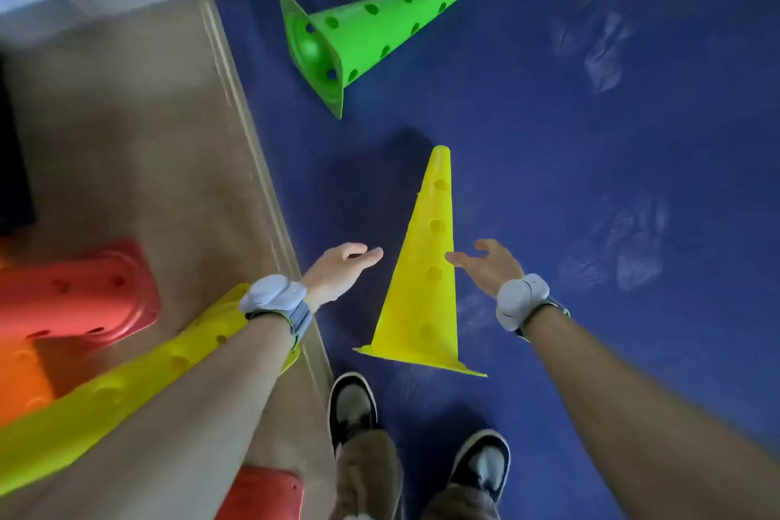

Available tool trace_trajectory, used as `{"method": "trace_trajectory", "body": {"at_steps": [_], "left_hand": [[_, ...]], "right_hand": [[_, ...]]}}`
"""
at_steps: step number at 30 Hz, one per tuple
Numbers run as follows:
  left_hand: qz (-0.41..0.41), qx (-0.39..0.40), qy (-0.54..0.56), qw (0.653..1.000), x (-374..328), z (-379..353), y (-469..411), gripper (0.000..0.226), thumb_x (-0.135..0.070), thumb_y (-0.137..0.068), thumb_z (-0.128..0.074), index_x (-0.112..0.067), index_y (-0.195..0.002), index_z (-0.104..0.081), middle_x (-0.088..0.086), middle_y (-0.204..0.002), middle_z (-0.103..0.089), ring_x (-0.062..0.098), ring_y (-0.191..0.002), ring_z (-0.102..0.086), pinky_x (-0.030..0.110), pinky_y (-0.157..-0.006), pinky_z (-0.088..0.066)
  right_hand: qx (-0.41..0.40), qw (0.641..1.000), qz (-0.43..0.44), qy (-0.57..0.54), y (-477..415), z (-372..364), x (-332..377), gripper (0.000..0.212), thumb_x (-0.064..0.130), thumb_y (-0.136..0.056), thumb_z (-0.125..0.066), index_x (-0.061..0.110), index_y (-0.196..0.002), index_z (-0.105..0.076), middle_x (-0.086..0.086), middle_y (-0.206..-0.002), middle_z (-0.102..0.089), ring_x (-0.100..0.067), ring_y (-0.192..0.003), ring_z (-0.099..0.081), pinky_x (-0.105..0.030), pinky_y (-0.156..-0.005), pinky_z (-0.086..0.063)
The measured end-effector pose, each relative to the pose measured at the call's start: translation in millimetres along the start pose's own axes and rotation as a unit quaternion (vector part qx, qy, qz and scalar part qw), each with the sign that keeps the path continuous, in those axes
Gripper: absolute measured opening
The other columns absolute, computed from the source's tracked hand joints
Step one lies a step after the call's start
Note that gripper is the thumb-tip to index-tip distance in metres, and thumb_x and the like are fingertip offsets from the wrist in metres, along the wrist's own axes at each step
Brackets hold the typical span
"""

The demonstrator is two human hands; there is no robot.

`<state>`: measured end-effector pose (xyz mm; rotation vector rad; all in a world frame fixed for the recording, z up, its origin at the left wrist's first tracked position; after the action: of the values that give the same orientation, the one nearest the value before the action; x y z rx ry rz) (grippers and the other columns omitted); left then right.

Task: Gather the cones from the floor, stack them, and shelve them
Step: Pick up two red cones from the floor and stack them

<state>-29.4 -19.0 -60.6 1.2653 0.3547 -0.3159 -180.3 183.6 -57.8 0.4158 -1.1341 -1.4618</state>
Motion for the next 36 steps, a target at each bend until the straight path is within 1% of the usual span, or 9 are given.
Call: {"method": "trace_trajectory", "body": {"at_steps": [6,14,19,23,28,30,32,34,36], "left_hand": [[0.047,0.051,0.034,0.997,17.8,-71.4,-142.4,0.064,-0.069,-0.091,-0.029,-0.037,-0.146,-0.033,-0.005,-0.145,-0.042,0.025,-0.124,-0.049,0.049,-0.095,-0.042],[-0.004,0.038,0.114,0.993,-12.8,-85.6,-121.1,0.060,-0.061,-0.095,-0.031,-0.027,-0.144,-0.037,-0.001,-0.150,-0.040,0.026,-0.135,-0.041,0.051,-0.111,-0.033],[-0.025,-0.006,0.177,0.984,-60.9,-11.3,15.3,0.055,-0.060,-0.096,-0.031,-0.027,-0.138,-0.044,-0.005,-0.143,-0.047,0.022,-0.130,-0.044,0.046,-0.096,-0.033],[-0.094,-0.138,0.112,0.980,-85.7,83.0,150.9,0.050,-0.047,-0.102,-0.029,-0.015,-0.132,-0.054,0.002,-0.131,-0.056,0.020,-0.127,-0.048,0.033,-0.104,-0.033],[-0.060,-0.367,0.114,0.921,-20.1,205.6,353.8,0.040,-0.037,-0.098,-0.049,-0.008,-0.119,-0.065,0.008,-0.122,-0.065,0.021,-0.118,-0.057,0.022,-0.089,-0.039],[-0.017,-0.402,0.134,0.906,25.1,225.4,421.9,0.039,-0.039,-0.097,-0.049,-0.010,-0.117,-0.066,0.006,-0.121,-0.066,0.020,-0.117,-0.057,0.023,-0.085,-0.038],[0.012,-0.415,0.151,0.897,63.2,233.1,468.4,0.041,-0.042,-0.095,-0.051,-0.011,-0.118,-0.065,0.007,-0.126,-0.064,0.022,-0.120,-0.056,0.030,-0.095,-0.041],[0.033,-0.408,0.153,0.900,89.8,231.1,492.1,0.044,-0.043,-0.095,-0.050,-0.011,-0.122,-0.064,0.008,-0.131,-0.062,0.025,-0.123,-0.054,0.034,-0.102,-0.041],[0.044,-0.417,0.170,0.892,119.0,234.2,510.1,0.045,-0.042,-0.097,-0.048,-0.008,-0.122,-0.063,0.011,-0.132,-0.060,0.026,-0.125,-0.053,0.035,-0.103,-0.041]], "right_hand": [[0.043,0.990,-0.028,-0.131,-146.7,-79.1,-30.8,0.083,0.056,-0.088,-0.059,0.016,-0.152,-0.024,-0.006,-0.151,-0.037,-0.031,-0.135,-0.041,-0.039,-0.098,-0.036],[-0.001,0.977,-0.021,-0.213,-117.8,-68.8,-18.1,0.090,0.041,-0.078,-0.078,0.008,-0.146,-0.030,-0.005,-0.129,-0.050,-0.025,-0.115,-0.051,-0.036,-0.085,-0.040],[-0.032,0.986,0.092,-0.134,13.6,-4.5,66.3,0.094,0.043,-0.062,-0.089,0.008,-0.135,-0.040,-0.008,-0.128,-0.056,-0.028,-0.116,-0.056,-0.035,-0.083,-0.044],[-0.024,0.976,0.195,-0.096,135.8,31.9,145.0,0.094,0.040,-0.055,-0.092,0.016,-0.130,-0.041,-0.005,-0.124,-0.057,-0.028,-0.112,-0.057,-0.041,-0.090,-0.049],[0.039,0.949,0.311,-0.027,307.7,17.0,234.2,0.098,0.039,-0.057,-0.092,0.019,-0.135,-0.037,0.002,-0.118,-0.057,-0.023,-0.105,-0.057,-0.039,-0.088,-0.048],[0.068,0.933,0.353,-0.022,371.4,-0.4,261.0,0.094,0.032,-0.060,-0.092,0.020,-0.134,-0.036,0.013,-0.099,-0.056,-0.013,-0.088,-0.055,-0.029,-0.079,-0.044],[0.091,0.920,0.382,-0.023,422.9,-21.2,283.2,0.087,0.024,-0.062,-0.092,0.018,-0.130,-0.039,0.020,-0.087,-0.053,-0.005,-0.078,-0.053,-0.024,-0.077,-0.044],[0.111,0.909,0.401,-0.011,457.8,-48.2,296.5,0.068,0.019,-0.063,-0.092,0.019,-0.113,-0.046,0.009,-0.091,-0.057,-0.011,-0.085,-0.057,-0.026,-0.089,-0.046],[0.099,0.893,0.440,0.005,487.2,-82.5,306.0,0.071,0.028,-0.058,-0.094,0.021,-0.109,-0.045,-0.002,-0.109,-0.059,-0.022,-0.105,-0.058,-0.033,-0.095,-0.047]]}}
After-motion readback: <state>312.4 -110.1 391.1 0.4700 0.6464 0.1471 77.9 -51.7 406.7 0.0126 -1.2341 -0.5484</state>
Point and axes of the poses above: each hand's wrist, its own y-axis away from the middle knuckle, its own z-axis out of the back of the hand, x = y × z, the point moved 7 cm from there along -y, towards the middle knuckle
